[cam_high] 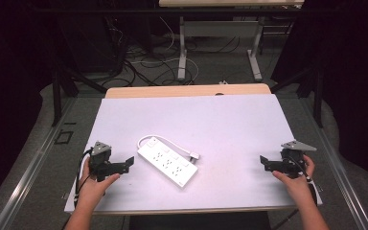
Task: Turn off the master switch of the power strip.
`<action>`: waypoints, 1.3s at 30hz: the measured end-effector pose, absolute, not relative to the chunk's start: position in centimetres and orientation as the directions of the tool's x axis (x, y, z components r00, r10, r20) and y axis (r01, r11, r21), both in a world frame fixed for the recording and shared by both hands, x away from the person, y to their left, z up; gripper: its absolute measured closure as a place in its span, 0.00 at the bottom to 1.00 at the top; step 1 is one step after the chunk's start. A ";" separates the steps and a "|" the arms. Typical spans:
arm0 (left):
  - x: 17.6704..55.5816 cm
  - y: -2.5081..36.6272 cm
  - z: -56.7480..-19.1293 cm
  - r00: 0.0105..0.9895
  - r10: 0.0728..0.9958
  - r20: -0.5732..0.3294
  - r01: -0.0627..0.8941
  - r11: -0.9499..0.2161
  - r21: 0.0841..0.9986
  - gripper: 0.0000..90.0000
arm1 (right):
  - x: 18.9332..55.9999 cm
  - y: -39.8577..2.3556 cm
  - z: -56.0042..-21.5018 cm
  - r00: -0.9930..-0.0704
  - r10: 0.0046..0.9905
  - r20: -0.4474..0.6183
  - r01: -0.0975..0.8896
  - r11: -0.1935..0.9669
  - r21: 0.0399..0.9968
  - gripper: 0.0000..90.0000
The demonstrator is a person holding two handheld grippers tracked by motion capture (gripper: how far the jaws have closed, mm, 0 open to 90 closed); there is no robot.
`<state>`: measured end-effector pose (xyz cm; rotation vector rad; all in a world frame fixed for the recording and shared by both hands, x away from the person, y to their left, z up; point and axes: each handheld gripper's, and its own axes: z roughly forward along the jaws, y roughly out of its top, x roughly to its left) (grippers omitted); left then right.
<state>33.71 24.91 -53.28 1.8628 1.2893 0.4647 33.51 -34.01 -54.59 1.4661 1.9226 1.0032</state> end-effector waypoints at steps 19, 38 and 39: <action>33.5 25.5 -53.1 0.387 0.912 -0.132 0.601 -0.141 0.787 0.02 | 32.7 -32.8 -54.5 -0.311 0.950 0.023 0.544 0.159 0.824 0.00; 34.0 26.2 -52.0 0.351 0.928 -0.125 0.613 -0.127 0.779 0.02 | 32.9 -32.2 -54.7 -0.340 0.939 0.048 0.580 0.168 0.797 0.00; 34.1 26.4 -51.8 0.354 0.927 -0.123 0.617 -0.133 0.775 0.02 | 32.8 -32.1 -54.6 -0.338 0.940 0.054 0.584 0.164 0.795 0.00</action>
